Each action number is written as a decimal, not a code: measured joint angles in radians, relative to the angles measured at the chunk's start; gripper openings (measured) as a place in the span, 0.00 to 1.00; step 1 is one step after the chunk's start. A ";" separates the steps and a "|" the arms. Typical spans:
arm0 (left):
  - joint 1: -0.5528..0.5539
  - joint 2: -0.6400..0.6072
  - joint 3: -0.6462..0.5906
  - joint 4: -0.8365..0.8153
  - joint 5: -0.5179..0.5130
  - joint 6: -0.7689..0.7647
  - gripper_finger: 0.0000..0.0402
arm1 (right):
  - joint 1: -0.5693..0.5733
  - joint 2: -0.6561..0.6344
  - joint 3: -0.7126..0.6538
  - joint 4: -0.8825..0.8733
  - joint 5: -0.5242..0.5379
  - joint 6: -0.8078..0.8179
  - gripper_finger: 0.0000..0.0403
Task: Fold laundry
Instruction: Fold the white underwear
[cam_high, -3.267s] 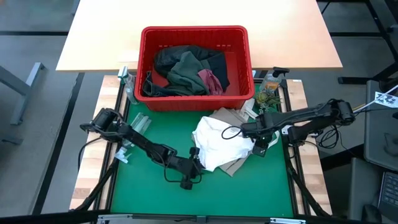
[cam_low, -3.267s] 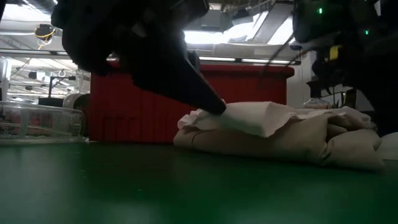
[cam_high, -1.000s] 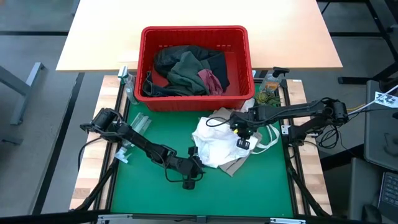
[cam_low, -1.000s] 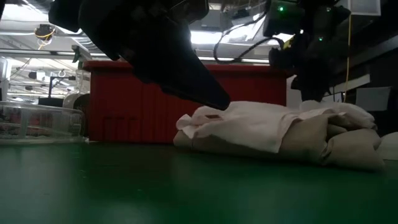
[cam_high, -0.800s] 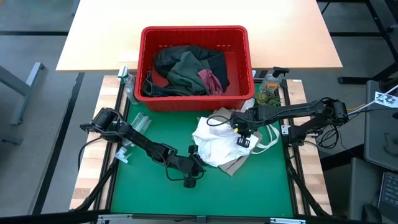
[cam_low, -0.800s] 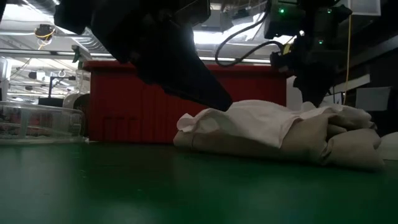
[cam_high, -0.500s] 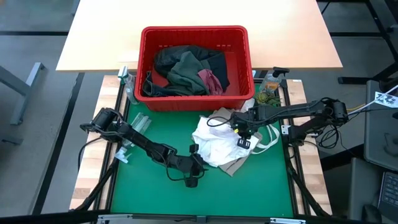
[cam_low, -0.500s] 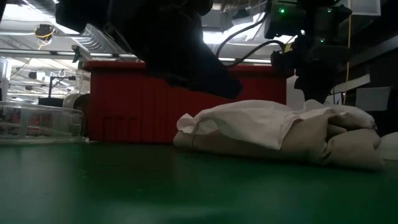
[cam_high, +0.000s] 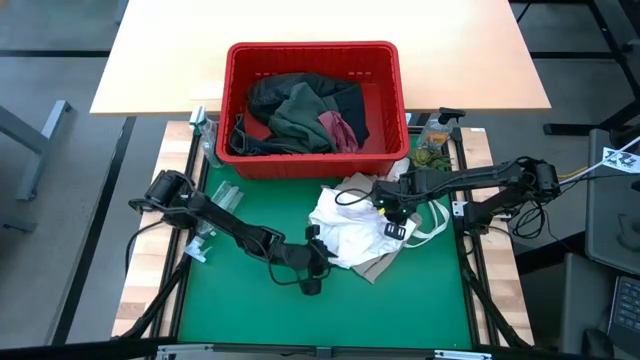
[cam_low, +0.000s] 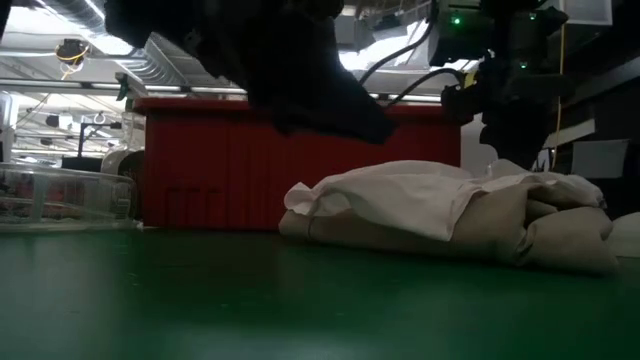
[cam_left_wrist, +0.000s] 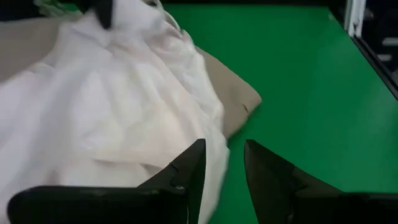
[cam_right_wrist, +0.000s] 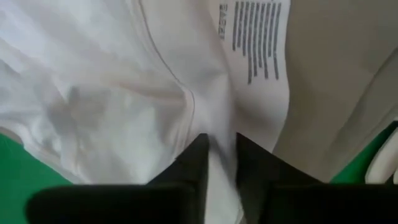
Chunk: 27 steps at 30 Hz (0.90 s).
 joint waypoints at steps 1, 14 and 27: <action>0.010 -0.010 0.000 0.002 0.000 0.000 0.26 | 0.000 0.000 0.000 -0.004 0.000 0.000 0.22; 0.191 -0.137 0.000 -0.082 0.046 -0.056 0.26 | 0.000 -0.023 0.124 -0.201 0.072 0.027 0.36; 0.340 -0.125 -0.001 -0.225 0.087 -0.229 0.26 | 0.028 -0.107 0.104 -0.154 0.081 0.026 0.35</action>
